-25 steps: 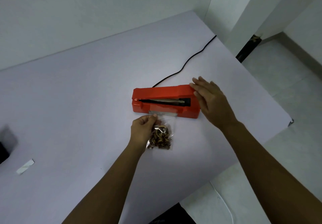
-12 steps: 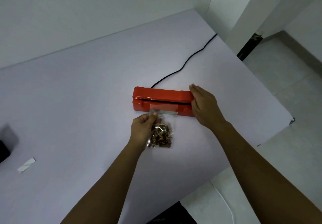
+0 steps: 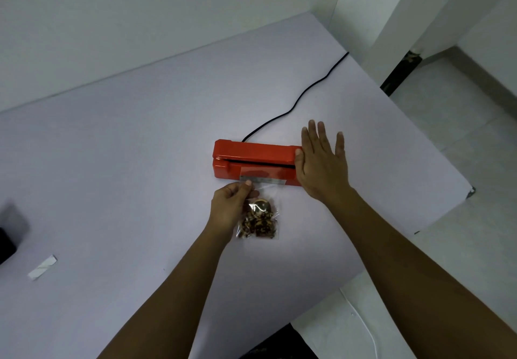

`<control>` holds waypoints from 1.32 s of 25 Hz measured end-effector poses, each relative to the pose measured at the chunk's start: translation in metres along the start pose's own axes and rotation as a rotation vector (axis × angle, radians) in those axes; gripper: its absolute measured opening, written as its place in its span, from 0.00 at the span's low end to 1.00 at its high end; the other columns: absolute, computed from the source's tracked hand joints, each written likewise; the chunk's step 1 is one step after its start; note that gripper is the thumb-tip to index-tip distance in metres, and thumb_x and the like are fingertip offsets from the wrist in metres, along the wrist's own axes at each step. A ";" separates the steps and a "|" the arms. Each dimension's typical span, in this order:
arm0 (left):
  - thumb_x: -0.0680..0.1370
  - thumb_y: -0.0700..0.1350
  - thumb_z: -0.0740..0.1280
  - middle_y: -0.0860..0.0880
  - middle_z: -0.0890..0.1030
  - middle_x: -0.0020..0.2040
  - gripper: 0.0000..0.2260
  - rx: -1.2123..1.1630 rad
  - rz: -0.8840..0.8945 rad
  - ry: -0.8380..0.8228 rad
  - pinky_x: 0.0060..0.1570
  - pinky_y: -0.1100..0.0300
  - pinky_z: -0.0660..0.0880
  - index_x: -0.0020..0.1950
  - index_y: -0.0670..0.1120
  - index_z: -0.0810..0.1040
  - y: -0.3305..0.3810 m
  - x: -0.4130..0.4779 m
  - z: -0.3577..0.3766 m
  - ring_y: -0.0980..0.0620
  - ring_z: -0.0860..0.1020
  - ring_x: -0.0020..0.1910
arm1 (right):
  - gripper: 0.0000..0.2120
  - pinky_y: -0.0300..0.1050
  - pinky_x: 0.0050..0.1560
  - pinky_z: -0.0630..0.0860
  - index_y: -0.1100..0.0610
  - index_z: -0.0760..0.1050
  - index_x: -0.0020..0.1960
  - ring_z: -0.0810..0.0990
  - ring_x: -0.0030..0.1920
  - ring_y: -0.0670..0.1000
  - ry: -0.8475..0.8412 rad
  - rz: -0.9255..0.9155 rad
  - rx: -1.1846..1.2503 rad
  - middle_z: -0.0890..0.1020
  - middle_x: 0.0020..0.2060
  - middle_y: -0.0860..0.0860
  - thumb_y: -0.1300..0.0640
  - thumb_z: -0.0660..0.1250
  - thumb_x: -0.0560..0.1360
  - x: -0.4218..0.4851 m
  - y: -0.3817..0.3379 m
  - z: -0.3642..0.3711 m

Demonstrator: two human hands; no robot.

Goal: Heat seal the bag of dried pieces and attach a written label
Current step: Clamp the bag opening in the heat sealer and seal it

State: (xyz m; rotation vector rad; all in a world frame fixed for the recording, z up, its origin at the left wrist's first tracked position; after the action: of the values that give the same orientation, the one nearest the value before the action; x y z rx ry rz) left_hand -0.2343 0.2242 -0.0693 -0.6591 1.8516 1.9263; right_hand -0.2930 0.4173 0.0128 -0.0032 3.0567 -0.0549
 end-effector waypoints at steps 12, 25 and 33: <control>0.78 0.47 0.65 0.45 0.84 0.45 0.11 0.011 0.005 0.000 0.39 0.62 0.77 0.49 0.41 0.81 -0.002 0.000 0.001 0.51 0.83 0.43 | 0.29 0.48 0.72 0.40 0.59 0.49 0.75 0.46 0.76 0.54 0.016 -0.036 0.248 0.51 0.76 0.56 0.49 0.41 0.76 0.003 0.000 0.005; 0.77 0.47 0.66 0.43 0.85 0.42 0.09 -0.005 -0.011 0.007 0.47 0.54 0.79 0.44 0.43 0.82 -0.006 0.001 -0.002 0.47 0.83 0.42 | 0.28 0.49 0.72 0.40 0.59 0.50 0.75 0.47 0.76 0.54 0.046 -0.043 0.295 0.52 0.76 0.55 0.49 0.42 0.77 -0.001 0.001 0.007; 0.77 0.47 0.66 0.48 0.84 0.39 0.09 0.022 0.008 0.005 0.38 0.63 0.78 0.44 0.42 0.82 -0.001 -0.002 -0.002 0.55 0.82 0.36 | 0.27 0.49 0.71 0.40 0.59 0.50 0.74 0.48 0.76 0.55 0.060 -0.043 0.288 0.53 0.76 0.56 0.50 0.43 0.77 -0.001 -0.001 0.006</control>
State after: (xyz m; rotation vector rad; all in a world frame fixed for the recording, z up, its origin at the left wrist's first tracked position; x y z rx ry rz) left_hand -0.2316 0.2224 -0.0691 -0.6503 1.8789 1.9080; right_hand -0.2915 0.4164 0.0070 -0.0501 3.0763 -0.5058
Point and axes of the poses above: each hand's wrist, its own x-axis towards the middle knuckle, its own z-axis out of the palm, y = z × x, the point moved 10 cm from there along x, towards the middle knuckle
